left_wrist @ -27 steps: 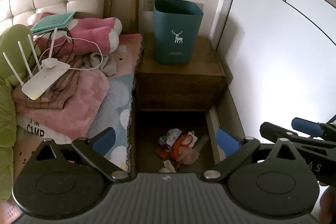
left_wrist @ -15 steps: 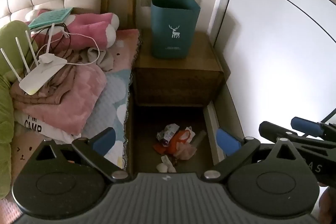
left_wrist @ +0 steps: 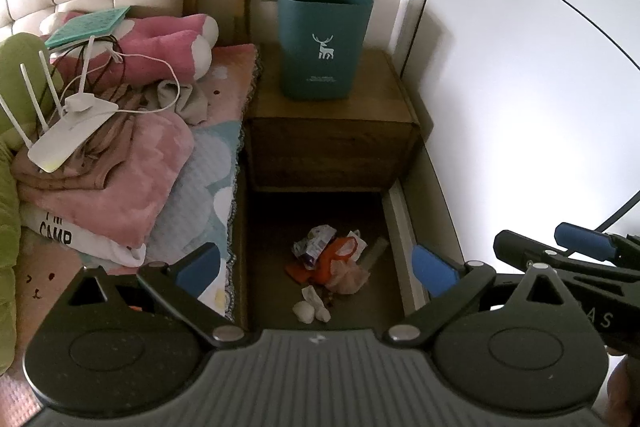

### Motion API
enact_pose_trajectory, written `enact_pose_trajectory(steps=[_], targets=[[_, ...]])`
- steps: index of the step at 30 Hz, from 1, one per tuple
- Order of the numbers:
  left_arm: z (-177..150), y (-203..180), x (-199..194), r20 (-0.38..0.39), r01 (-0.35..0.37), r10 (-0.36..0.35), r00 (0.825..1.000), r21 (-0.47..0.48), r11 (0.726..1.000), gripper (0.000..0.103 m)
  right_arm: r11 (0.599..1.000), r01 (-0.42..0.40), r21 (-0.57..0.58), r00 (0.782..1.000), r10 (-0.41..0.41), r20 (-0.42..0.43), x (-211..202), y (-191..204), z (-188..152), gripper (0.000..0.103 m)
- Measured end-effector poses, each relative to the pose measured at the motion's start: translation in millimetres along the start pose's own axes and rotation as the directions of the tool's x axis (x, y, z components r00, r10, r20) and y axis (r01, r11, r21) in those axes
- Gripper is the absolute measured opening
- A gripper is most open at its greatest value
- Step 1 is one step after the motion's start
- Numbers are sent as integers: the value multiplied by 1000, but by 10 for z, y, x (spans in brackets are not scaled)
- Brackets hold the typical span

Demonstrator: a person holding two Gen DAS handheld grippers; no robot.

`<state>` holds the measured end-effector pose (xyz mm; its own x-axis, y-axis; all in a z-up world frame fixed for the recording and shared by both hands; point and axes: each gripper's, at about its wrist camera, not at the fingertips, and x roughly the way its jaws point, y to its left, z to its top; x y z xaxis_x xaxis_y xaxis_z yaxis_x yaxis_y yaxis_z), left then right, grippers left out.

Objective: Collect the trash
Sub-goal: 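Move both tools toward the open nightstand drawer of trash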

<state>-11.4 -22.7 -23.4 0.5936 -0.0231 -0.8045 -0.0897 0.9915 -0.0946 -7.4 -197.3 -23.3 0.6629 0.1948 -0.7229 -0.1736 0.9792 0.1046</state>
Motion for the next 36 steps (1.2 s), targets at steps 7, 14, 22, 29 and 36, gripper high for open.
enact_pose_trajectory(steps=[7, 14, 22, 29, 36], targets=[[-2, -1, -2, -6, 2, -2, 1000, -1, 1000, 103, 1000, 2, 2, 1000, -2, -1, 3, -8, -22, 71], [15, 15, -5, -7, 4, -4, 1000, 1, 1000, 103, 1000, 2, 3, 1000, -2, -1, 3, -13, -21, 71], [3, -7, -4, 3, 0, 0, 1000, 2, 1000, 103, 1000, 1, 2, 1000, -1, 4, -8, -17, -11, 71], [41, -1, -22, 7, -3, 3, 1000, -3, 1000, 103, 1000, 0, 1, 1000, 0, 7, -18, -14, -8, 71], [44, 2, -31, 8, -3, 3, 1000, -3, 1000, 103, 1000, 2, 3, 1000, -2, 6, -16, -14, -8, 71]])
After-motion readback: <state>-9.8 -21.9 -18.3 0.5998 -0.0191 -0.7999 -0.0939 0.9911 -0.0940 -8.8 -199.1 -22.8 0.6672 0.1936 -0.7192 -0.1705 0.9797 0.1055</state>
